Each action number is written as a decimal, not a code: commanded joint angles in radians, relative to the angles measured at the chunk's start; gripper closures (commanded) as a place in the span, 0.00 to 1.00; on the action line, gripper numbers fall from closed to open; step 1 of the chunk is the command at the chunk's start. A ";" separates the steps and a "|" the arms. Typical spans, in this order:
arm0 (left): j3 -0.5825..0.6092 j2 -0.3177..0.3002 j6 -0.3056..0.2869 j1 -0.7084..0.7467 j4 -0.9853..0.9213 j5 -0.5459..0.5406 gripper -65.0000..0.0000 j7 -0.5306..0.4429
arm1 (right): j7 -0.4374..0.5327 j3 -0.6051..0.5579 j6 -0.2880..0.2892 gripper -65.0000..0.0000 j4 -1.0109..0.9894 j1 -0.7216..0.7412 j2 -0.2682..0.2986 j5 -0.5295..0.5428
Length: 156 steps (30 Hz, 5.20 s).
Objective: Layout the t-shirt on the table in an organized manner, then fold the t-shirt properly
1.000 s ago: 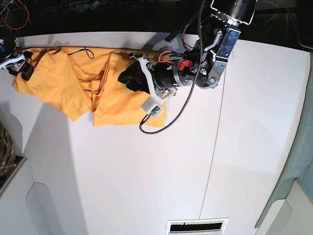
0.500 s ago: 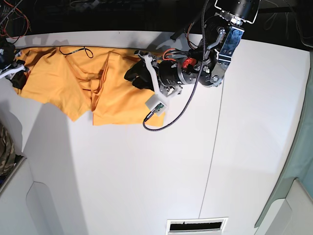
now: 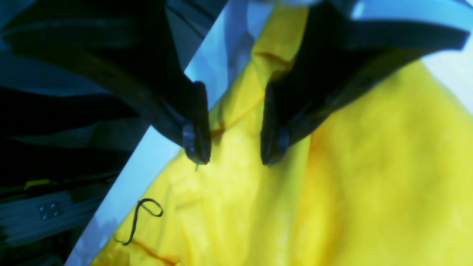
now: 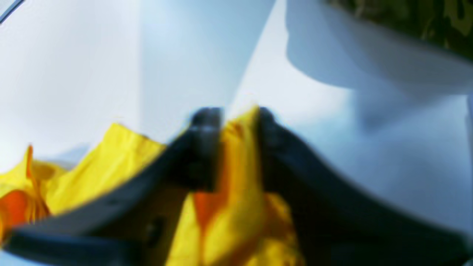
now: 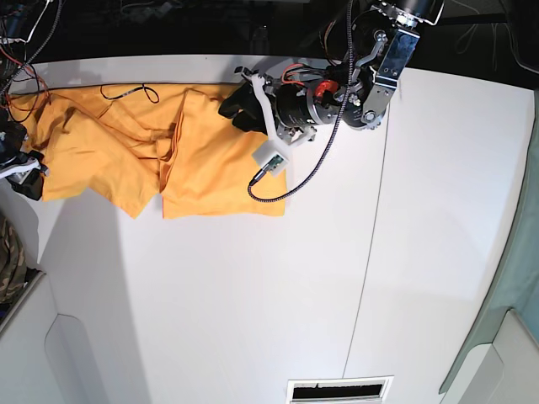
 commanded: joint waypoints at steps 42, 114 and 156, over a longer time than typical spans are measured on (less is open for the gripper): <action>0.000 -0.029 -0.014 0.020 0.136 0.026 0.59 -0.063 | -0.042 -0.009 0.026 1.00 -0.075 -0.092 0.010 0.151; -0.192 -0.050 -0.026 0.037 -0.063 -0.061 0.59 -0.106 | -0.281 -0.498 0.053 1.00 0.392 -0.122 -0.209 0.105; -0.089 0.048 0.065 -0.035 -0.137 0.168 0.88 -0.172 | -0.020 -0.708 0.034 1.00 -0.193 0.351 -0.122 -0.162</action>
